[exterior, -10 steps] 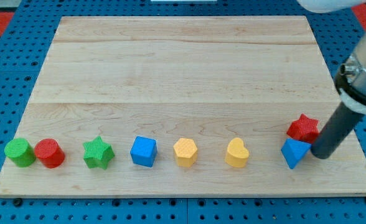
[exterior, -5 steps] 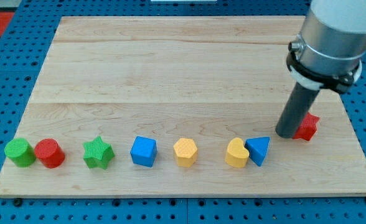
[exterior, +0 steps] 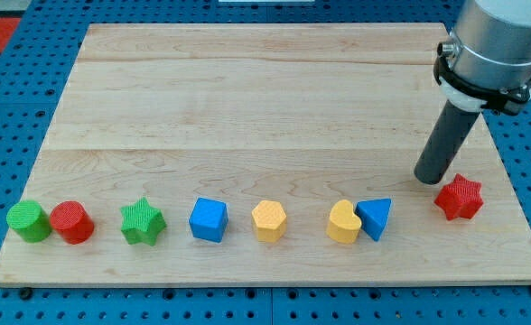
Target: Keep the blue triangle and red star at the right side of the yellow heart
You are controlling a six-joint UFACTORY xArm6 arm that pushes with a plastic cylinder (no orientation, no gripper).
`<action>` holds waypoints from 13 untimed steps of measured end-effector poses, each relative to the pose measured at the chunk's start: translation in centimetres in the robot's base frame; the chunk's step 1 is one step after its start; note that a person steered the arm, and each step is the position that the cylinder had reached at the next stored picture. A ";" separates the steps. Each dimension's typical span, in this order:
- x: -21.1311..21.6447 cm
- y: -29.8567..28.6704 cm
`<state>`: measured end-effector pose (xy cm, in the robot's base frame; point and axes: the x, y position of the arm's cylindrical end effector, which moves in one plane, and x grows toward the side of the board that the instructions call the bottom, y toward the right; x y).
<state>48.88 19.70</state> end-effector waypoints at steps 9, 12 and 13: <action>8.9 10.7; 8.7 2.2; 8.1 2.9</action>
<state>57.02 22.60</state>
